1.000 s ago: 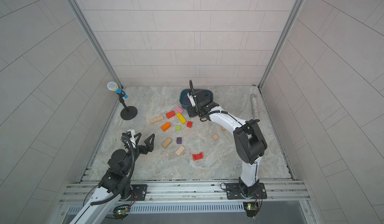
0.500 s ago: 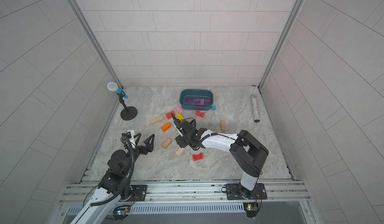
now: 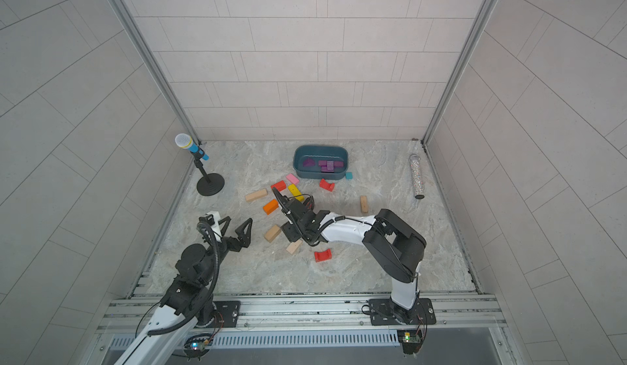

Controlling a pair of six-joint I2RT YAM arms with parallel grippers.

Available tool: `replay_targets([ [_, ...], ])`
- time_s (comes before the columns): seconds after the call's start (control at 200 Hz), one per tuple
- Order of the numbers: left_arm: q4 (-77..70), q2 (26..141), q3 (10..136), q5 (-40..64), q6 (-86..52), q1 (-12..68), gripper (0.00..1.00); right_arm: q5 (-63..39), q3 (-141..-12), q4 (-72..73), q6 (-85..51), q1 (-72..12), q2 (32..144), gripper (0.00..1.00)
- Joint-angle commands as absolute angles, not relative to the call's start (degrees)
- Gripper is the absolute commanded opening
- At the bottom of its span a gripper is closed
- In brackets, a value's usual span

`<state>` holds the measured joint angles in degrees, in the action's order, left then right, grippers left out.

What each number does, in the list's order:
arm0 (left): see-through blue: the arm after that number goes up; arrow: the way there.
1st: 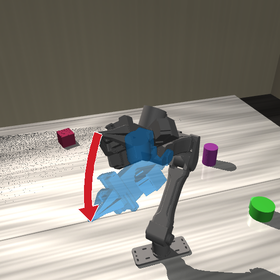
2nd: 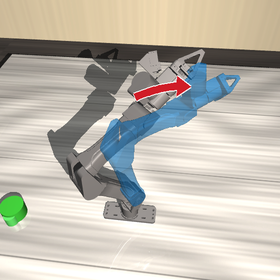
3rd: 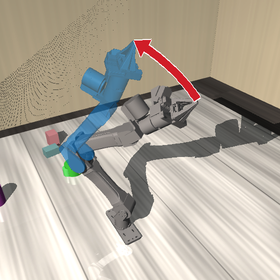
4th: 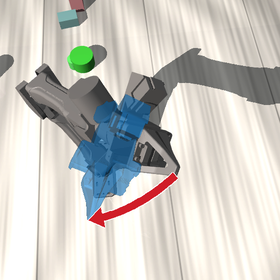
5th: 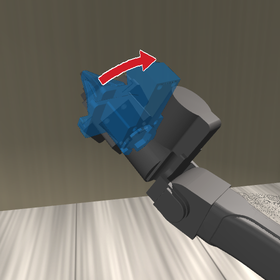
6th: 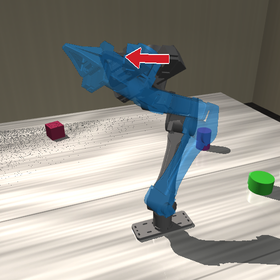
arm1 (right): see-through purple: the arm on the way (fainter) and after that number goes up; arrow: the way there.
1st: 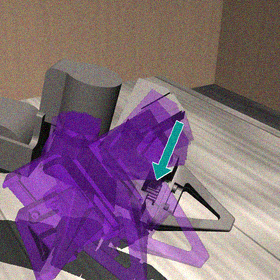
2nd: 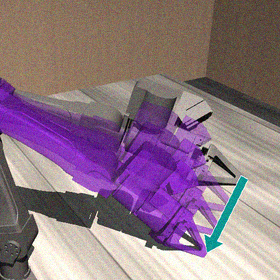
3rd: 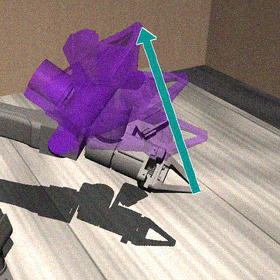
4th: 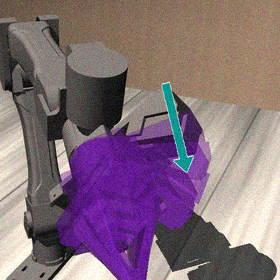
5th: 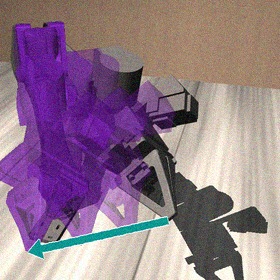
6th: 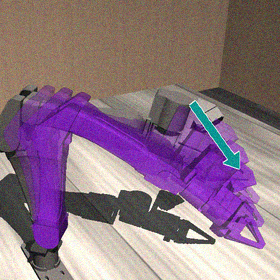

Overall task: Pick purple bricks into the storage bin
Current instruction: Pick up the building block from the center of the board.

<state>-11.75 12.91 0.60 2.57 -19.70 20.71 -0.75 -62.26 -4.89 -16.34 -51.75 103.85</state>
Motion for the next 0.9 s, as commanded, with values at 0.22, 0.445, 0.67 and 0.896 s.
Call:
replay_targets([
  [0.22,-12.2,12.5,-0.9,3.0,-20.0,20.8,1.0,0.9,-63.7,-5.1,-17.1,-52.0,107.0,0.68],
  [0.445,-12.2,12.4,-0.9,3.3,-20.0,20.9,1.0,1.1,-64.4,-4.8,-17.3,-52.0,108.8,0.6],
  [0.67,-12.2,12.5,-0.9,3.1,-20.0,20.8,1.0,1.3,-64.2,-4.9,-16.6,-52.0,108.0,0.47],
  [0.896,-12.3,12.5,-0.9,3.1,-20.0,20.9,1.0,0.8,-63.9,-5.2,-16.0,-52.0,106.9,0.36],
])
